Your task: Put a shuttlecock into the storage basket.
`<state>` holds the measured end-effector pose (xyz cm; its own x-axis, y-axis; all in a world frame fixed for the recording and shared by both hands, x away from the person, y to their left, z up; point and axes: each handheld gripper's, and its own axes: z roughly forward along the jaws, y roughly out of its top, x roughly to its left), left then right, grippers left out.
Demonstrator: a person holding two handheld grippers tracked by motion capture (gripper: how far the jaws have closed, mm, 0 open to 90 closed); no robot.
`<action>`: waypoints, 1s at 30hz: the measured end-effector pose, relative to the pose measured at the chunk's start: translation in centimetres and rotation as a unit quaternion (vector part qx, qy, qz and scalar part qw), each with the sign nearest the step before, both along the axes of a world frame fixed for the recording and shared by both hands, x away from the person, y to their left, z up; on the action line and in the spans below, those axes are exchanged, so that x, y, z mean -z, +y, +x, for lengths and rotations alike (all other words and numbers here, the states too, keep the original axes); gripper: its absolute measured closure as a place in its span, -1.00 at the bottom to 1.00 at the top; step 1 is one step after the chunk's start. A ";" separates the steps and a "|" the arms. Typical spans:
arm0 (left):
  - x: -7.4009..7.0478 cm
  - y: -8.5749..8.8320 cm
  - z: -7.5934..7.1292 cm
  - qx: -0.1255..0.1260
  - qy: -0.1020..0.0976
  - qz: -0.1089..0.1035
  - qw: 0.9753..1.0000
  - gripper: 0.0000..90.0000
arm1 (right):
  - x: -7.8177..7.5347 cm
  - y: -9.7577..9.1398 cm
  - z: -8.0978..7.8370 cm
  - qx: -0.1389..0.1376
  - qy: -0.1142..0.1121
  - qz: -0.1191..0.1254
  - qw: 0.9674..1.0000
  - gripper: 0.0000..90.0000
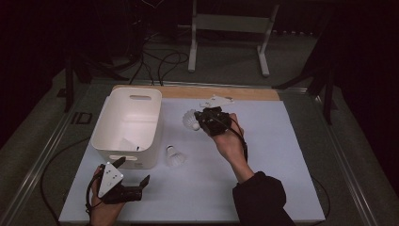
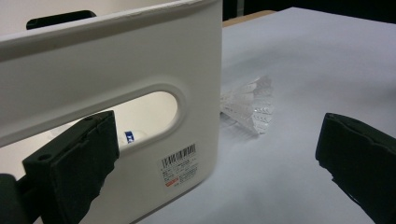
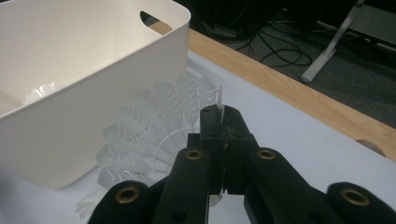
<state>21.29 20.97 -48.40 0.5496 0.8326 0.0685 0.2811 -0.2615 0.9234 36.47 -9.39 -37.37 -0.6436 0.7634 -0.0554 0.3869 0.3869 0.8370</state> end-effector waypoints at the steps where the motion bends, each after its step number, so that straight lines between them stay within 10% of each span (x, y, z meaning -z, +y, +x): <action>1: 0.0 0.0 0.0 0.000 0.000 0.000 1.000 -1.00 | 0.0 0.1 0.0 0.001 0.001 0.001 1.000 0.98; 30: 0.0 0.0 0.0 0.000 0.000 0.000 1.000 -1.00 | 0.0 1.5 -0.3 -0.010 -0.001 0.005 1.000 0.98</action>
